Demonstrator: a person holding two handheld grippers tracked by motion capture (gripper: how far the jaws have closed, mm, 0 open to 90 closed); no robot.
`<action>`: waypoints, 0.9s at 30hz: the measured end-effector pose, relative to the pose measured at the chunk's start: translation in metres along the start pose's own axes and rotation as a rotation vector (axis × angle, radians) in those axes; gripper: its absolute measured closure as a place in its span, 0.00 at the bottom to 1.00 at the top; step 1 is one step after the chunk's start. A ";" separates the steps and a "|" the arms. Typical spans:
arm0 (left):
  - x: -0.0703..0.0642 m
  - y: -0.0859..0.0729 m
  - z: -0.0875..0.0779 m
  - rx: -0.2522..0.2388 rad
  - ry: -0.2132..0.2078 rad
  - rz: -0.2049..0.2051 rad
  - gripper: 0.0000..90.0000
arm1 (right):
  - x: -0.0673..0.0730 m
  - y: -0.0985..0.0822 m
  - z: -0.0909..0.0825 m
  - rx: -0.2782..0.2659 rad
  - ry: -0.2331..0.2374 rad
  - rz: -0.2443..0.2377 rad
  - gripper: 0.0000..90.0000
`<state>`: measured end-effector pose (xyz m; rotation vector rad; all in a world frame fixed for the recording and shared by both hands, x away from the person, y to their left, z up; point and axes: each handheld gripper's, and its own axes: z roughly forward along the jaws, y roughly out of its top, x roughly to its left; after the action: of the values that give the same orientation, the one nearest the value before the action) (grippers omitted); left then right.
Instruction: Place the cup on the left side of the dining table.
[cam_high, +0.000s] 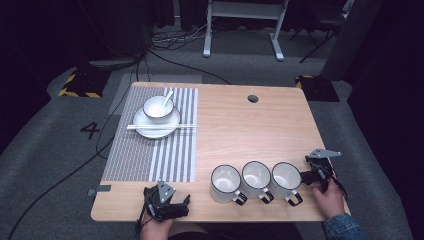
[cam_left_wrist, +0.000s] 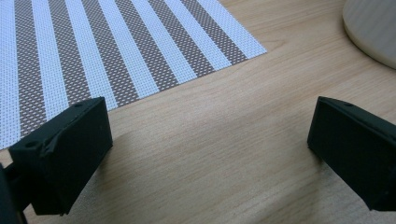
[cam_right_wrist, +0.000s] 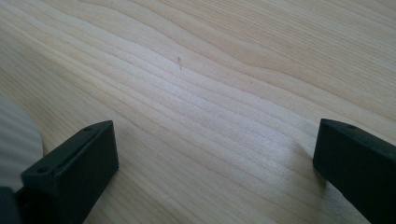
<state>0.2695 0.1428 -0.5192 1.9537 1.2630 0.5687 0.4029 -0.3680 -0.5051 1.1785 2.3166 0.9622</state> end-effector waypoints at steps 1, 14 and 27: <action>0.000 0.000 0.000 -0.001 -0.001 -0.003 0.00 | 0.000 0.000 0.000 0.000 0.000 0.000 0.00; -0.001 0.000 -0.003 0.001 -0.071 0.003 0.02 | 0.000 0.000 0.000 -0.001 0.000 0.000 0.00; -0.009 0.003 -0.006 0.011 0.005 0.018 0.00 | 0.000 0.000 0.000 0.000 0.000 0.000 0.00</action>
<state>0.2636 0.1359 -0.5129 1.9758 1.2553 0.5767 0.4029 -0.3679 -0.5051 1.1783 2.3164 0.9625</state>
